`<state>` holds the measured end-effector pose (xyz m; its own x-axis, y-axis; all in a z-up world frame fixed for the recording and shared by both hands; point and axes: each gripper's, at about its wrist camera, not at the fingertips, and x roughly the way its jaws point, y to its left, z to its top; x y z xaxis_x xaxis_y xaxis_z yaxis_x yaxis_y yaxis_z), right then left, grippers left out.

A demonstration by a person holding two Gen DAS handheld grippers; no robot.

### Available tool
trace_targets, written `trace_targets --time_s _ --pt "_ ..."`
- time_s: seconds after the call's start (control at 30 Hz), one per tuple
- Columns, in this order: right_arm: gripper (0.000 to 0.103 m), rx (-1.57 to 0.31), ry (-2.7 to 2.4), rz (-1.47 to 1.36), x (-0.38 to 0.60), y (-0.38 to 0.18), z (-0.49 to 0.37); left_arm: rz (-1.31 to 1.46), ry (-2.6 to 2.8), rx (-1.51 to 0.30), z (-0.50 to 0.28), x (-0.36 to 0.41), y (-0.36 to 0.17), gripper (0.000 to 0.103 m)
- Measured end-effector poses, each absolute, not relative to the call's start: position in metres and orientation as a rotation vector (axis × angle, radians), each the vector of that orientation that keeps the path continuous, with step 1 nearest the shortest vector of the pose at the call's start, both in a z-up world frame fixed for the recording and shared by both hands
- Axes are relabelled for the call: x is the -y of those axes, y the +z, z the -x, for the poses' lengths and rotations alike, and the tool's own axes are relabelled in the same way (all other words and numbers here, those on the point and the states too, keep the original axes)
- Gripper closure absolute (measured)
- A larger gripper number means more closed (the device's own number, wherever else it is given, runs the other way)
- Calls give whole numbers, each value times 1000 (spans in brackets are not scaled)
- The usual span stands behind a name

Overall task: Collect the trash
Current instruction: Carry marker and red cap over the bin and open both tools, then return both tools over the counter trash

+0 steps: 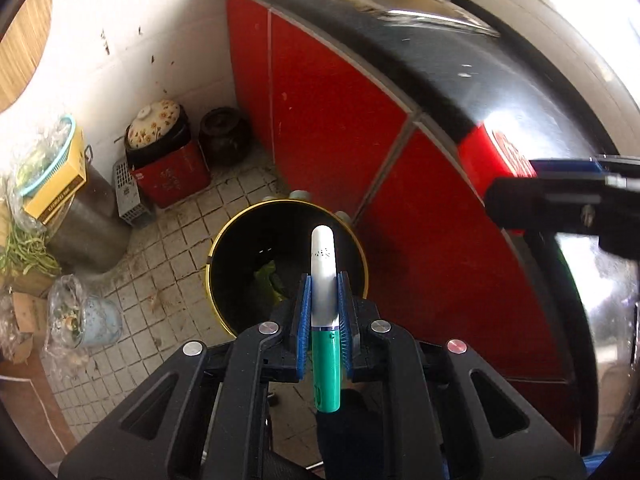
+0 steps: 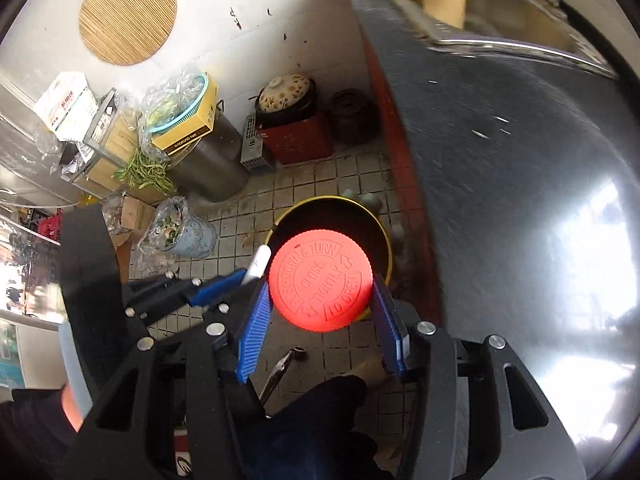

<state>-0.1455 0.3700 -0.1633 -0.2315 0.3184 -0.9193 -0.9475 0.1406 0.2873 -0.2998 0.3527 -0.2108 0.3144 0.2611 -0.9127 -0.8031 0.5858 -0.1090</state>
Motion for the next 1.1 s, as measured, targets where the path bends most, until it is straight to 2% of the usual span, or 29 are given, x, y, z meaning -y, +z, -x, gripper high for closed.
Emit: trace_targets --time_s 0.3,0.33,0.4,0.43,0.47,0.57,0.63,0.7,0.87,1.1 --pt "53 -1274 1398 763 -421 -183 153 679 783 -998 313 -388 -227 91" --pt "51 -1276 1399 770 -426 -185 155 676 787 -1004 313 -390 -228 90" --pt "41 -1272 1401 771 -429 -185 157 671 786 -1014 314 -394 -230 90" --pt "40 -1266 1405 762 -429 -183 157 668 787 -1019 314 -395 -231 89" --pt "38 -1261 1407 751 -425 -179 155 666 790 -1023 314 -396 -231 84" --pt "33 -1258 1400 725 -416 -169 149 647 798 -1016 314 -393 -227 44" --pt "27 -1244 1397 682 -400 -153 140 625 796 -1000 311 -389 -217 38" --pt "19 -1222 1381 637 -379 -136 129 605 792 -1001 305 -384 -207 25" --pt "13 -1124 1244 520 -286 -82 79 499 716 -969 263 -349 -161 11" --pt "11 -1020 873 360 -107 -34 5 250 358 -930 134 -238 -104 11"
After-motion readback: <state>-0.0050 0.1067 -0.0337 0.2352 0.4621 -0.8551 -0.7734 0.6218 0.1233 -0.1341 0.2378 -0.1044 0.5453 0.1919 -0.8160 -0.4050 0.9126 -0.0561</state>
